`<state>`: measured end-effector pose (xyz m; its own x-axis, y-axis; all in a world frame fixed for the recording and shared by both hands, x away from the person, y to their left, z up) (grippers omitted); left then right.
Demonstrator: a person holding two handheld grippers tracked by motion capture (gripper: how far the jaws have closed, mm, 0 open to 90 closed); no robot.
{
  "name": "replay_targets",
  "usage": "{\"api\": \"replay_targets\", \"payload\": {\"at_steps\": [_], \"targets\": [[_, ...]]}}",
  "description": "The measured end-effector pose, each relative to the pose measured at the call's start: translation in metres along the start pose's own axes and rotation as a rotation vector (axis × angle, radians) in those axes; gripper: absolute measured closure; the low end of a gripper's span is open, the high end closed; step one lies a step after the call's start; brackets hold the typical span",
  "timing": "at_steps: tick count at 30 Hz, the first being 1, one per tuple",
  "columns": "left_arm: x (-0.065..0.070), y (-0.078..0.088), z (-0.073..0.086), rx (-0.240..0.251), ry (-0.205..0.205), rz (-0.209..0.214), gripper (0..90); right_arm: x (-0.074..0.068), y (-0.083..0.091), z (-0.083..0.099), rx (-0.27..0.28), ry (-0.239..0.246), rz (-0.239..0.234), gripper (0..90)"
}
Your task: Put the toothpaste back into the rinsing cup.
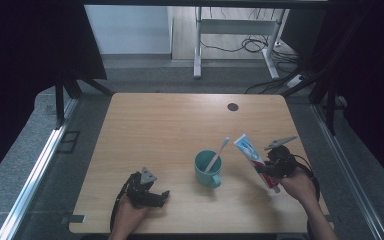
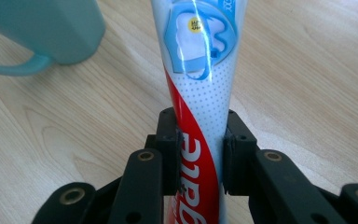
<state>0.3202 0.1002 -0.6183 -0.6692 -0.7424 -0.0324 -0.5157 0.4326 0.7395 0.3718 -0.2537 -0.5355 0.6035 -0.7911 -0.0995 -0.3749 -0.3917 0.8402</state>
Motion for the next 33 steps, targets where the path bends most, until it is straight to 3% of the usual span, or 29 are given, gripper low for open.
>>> {"api": "replay_targets", "payload": {"at_steps": [17, 33], "targets": [[0.0, 0.0, 0.0, 0.001, -0.001, 0.0, 4.9, -0.011, 0.023, -0.009, 0.17, 0.006, -0.047, 72.1], [0.0, 0.0, 0.0, 0.004, 0.002, -0.001, 4.9, -0.03, 0.046, -0.027, 0.278, 0.033, -0.095, 72.1]]}}
Point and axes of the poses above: each handheld gripper's, and its own axes: y roughly backward along the jaws, z roughly out of its underside, x roughly to its right, the point moved 10 cm from there along -y, roughly forward along the jaws, and after that the axes turned 5 degrees about -y, right-handed, at the moved point
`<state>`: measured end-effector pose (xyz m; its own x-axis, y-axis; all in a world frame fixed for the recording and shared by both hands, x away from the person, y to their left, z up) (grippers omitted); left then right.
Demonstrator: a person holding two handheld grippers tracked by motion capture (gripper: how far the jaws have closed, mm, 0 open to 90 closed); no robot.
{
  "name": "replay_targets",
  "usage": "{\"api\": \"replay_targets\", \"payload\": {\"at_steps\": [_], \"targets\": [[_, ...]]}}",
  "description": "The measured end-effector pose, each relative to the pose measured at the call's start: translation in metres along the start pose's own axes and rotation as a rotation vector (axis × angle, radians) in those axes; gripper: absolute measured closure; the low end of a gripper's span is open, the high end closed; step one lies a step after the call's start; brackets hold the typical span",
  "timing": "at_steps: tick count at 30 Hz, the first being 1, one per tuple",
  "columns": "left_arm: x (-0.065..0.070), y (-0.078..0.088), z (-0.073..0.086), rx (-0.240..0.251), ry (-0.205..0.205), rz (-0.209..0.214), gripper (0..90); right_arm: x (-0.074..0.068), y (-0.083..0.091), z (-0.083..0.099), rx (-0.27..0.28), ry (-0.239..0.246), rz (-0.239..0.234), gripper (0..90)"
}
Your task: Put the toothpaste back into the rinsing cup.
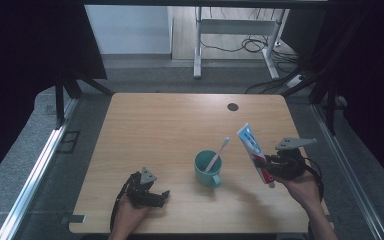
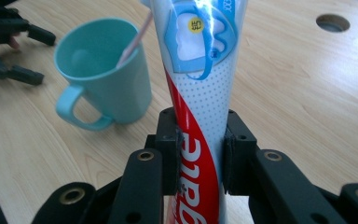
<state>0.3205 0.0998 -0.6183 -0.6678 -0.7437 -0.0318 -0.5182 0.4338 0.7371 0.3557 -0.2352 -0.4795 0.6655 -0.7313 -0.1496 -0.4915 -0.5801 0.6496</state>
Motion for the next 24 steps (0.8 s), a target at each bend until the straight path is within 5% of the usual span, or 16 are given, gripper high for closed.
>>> {"api": "replay_targets", "payload": {"at_steps": [24], "targets": [[0.0, 0.0, 0.0, -0.003, -0.002, 0.001, 4.9, -0.035, -0.006, -0.038, 0.128, 0.003, -0.112, 72.1]]}}
Point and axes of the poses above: each handheld gripper's, and its own axes: y roughly backward along the jaws, z roughly out of its underside, x roughly to its right, the point moved 10 cm from there along -y, roughly forward along the jaws, and after that the axes turned 5 degrees about -y, right-handed, at the moved point
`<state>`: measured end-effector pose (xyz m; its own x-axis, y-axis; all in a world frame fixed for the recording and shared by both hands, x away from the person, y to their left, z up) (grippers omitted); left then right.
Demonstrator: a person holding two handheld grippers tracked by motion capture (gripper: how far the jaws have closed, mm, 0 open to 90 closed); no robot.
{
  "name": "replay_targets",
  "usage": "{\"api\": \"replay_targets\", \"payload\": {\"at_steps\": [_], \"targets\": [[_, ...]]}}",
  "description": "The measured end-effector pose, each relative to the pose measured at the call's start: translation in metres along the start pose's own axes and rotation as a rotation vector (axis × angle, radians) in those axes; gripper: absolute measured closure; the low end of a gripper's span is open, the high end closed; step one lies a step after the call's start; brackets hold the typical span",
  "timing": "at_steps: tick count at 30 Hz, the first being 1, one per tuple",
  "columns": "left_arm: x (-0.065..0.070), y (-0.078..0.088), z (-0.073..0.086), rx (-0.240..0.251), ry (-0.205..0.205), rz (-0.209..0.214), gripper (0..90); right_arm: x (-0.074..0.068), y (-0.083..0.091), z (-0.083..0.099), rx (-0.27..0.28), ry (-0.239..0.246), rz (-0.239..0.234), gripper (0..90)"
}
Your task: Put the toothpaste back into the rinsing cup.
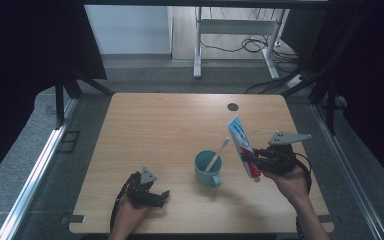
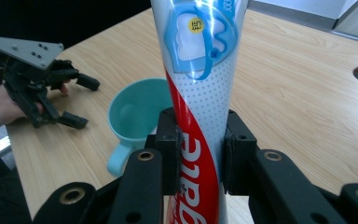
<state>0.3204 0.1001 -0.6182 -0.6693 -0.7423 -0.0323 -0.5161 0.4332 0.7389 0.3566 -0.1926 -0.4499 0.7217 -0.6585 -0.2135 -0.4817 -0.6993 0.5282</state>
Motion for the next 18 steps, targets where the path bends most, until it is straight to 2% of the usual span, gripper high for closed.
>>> {"api": "replay_targets", "payload": {"at_steps": [18], "targets": [[0.0, 0.0, 0.0, -0.001, -0.001, 0.0, 4.9, -0.022, -0.019, -0.023, 0.042, 0.02, -0.067, 72.0]]}}
Point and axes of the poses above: each handheld gripper's, and its own axes: y roughly backward along the jaws, z roughly out of its underside, x roughly to its right, the point moved 10 cm from there along -y, roughly forward along the jaws, and after that the axes turned 5 degrees about -y, right-handed, at the moved point
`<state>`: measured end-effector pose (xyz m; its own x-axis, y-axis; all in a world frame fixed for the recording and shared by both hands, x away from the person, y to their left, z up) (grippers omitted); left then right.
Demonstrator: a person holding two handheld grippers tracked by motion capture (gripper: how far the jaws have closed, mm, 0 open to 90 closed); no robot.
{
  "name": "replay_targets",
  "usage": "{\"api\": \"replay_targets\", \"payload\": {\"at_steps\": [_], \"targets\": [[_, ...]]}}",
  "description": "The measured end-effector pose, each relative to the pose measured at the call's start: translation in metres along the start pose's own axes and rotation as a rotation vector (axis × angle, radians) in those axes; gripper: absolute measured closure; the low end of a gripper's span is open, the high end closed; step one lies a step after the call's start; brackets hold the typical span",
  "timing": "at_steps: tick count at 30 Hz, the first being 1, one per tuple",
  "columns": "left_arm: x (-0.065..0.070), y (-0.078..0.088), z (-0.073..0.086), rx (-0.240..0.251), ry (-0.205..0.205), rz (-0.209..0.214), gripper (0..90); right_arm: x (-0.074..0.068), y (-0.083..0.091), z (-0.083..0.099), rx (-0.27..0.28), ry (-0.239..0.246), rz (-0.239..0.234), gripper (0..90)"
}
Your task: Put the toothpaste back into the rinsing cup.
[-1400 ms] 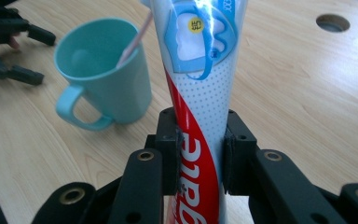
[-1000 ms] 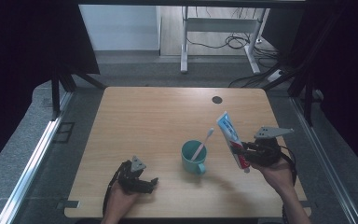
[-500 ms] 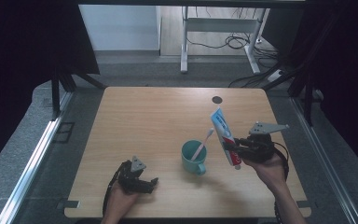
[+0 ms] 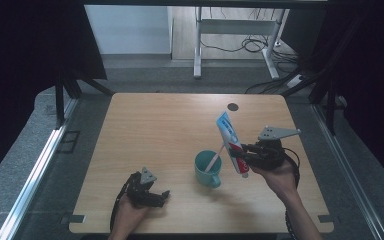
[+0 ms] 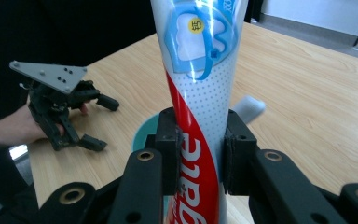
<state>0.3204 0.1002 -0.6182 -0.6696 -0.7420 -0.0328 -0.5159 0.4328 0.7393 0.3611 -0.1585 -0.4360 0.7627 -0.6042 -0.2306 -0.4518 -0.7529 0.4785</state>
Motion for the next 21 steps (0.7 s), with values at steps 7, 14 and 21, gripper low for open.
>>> {"api": "replay_targets", "payload": {"at_steps": [7, 14, 21], "targets": [[0.0, 0.0, 0.0, 0.0, 0.0, 0.0, 4.9, -0.006, -0.009, -0.007, 0.008, 0.007, -0.011, 71.9], [0.0, 0.0, 0.0, 0.001, 0.0, -0.001, 4.9, -0.009, -0.018, -0.014, 0.019, 0.013, -0.016, 72.0], [0.0, 0.0, 0.0, -0.003, -0.005, -0.001, 4.9, -0.013, -0.028, -0.019, 0.023, 0.028, -0.019, 72.0]]}}
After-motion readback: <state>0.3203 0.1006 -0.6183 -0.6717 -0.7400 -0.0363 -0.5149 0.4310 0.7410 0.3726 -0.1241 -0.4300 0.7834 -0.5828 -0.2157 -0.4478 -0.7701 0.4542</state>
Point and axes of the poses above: each handheld gripper's, and its own axes: y roughly backward along the jaws, z roughly out of its underside, x roughly to its right, the point moved 10 cm from there along -y, roughly forward along the jaws, and after that the axes turned 5 degrees about -y, right-handed, at the moved point
